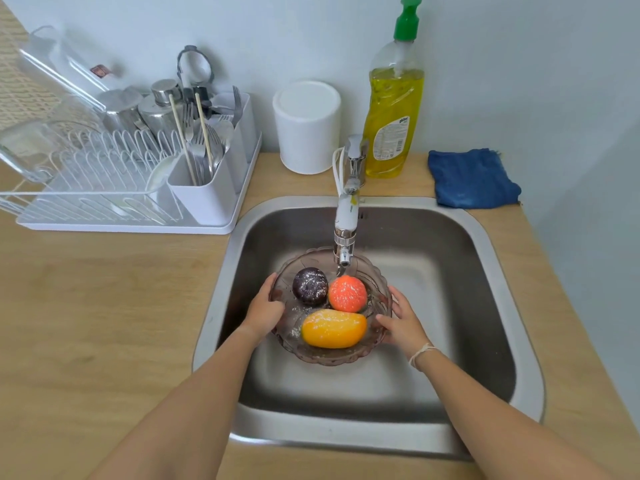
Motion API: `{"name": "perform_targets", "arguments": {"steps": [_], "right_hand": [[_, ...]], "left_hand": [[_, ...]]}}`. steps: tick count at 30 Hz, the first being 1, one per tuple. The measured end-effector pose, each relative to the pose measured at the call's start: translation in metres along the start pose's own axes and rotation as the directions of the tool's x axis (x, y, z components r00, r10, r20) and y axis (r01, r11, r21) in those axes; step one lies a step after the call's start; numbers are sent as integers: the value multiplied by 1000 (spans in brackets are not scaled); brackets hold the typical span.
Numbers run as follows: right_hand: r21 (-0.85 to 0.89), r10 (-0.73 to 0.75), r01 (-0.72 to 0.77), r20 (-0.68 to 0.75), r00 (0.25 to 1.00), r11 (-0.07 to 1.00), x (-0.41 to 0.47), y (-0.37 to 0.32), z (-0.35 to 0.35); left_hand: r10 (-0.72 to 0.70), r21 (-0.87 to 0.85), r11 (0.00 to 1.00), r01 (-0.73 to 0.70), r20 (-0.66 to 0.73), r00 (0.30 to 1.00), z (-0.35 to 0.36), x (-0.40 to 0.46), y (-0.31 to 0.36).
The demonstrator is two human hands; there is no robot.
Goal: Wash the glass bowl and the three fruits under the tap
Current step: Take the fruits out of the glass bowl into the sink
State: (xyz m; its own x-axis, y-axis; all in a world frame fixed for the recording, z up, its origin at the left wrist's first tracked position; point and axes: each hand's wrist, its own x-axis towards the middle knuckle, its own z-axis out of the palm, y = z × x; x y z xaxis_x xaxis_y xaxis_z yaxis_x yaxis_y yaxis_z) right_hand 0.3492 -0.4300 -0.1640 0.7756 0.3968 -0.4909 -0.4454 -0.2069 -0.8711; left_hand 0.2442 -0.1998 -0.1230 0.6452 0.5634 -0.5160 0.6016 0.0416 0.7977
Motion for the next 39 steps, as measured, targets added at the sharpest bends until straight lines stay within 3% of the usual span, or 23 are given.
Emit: {"name": "perform_targets", "arguments": {"steps": [3, 8, 11, 15, 19, 24, 28, 33, 39], "right_hand": [[-14, -26, 26, 5, 1000, 1000, 2, -9, 1], [-162, -95, 86, -48, 994, 983, -1, -19, 0], [-281, -212, 192, -43, 976, 940, 2, -33, -2], [-544, -370, 373, 121, 921, 752, 7, -53, -2], [-695, -325, 470, 343, 882, 543, 16, -64, -2], [-765, -233, 554, 502, 833, 329, 33, -65, 1], [-791, -146, 567, 548, 823, 228, 41, -64, 4], [-816, -128, 534, 518, 845, 223, 43, -65, 7], [-814, -210, 527, 486, 848, 245, 43, -57, 10]], "left_hand": [[36, 42, 998, -36, -12, 999, -2, 4, 3], [139, 308, 943, -126, -21, 990, -2, 3, 8], [249, 451, 863, -226, 7, 968, -2, 7, 11], [329, 610, 719, -334, 125, 936, 0, 11, 16], [408, 782, 461, -419, 233, 883, 1, 19, 22], [331, 760, 459, -461, 336, 882, 6, 28, 27], [338, 742, 447, -500, 377, 862, 8, 34, 28], [384, 718, 454, -527, 376, 843, 11, 36, 28], [402, 690, 503, -521, 348, 847, 12, 39, 23]]}}
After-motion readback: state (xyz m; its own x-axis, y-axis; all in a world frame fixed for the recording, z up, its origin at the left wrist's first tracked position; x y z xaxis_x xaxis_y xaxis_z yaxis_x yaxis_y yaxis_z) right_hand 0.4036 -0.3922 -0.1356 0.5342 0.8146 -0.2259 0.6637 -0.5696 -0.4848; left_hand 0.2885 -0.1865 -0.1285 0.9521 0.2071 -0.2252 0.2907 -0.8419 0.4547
